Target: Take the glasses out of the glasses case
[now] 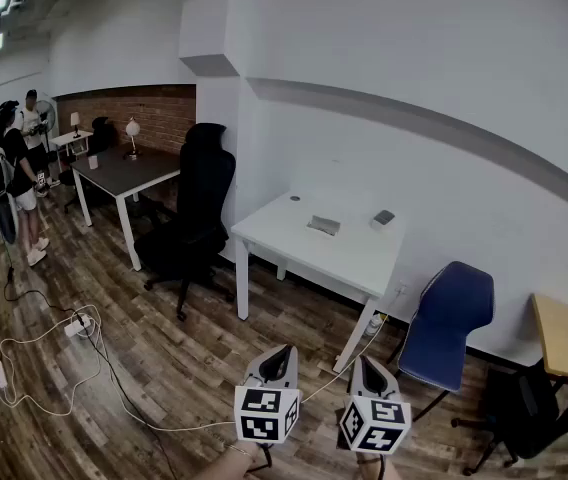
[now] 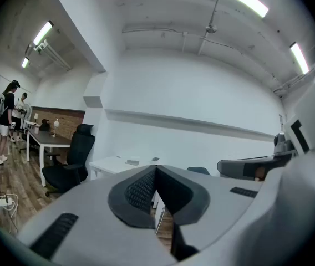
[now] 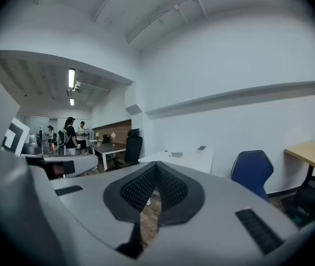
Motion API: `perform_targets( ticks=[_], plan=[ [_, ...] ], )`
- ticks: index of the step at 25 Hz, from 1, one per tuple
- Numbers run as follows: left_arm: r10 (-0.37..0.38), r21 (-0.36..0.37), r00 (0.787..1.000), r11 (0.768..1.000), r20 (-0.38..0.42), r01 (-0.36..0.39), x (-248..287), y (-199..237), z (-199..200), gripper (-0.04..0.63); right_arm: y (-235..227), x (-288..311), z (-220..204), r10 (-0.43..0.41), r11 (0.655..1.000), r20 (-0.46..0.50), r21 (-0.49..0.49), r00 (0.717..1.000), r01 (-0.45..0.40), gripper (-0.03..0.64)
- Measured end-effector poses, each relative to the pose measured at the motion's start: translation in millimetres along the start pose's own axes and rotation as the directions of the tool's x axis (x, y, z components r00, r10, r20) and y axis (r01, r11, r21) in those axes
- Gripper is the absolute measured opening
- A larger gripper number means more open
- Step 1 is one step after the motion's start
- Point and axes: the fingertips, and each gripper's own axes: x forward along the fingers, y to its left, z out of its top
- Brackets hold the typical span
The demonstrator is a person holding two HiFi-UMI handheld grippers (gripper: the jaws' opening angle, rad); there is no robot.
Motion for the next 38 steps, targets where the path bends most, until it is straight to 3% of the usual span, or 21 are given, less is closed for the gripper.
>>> perform_targets(
  ticks=[25,38],
  plan=[
    [-0.01,-0.008,0.999,1.0,-0.052,0.01,10.1,64.5,-23.1,0.008,28.6,34.0,-29.1,-0.048,0.995,-0.065,0.085,0.997,0.053,0.032],
    [0.016,-0.013,0.999,1.0,-0.041,-0.017,85.4,92.4,-17.7,0.008,9.5,122.5,-20.3,-0.015,0.995,-0.061,0.099,0.998,0.021,0.032]
  ],
)
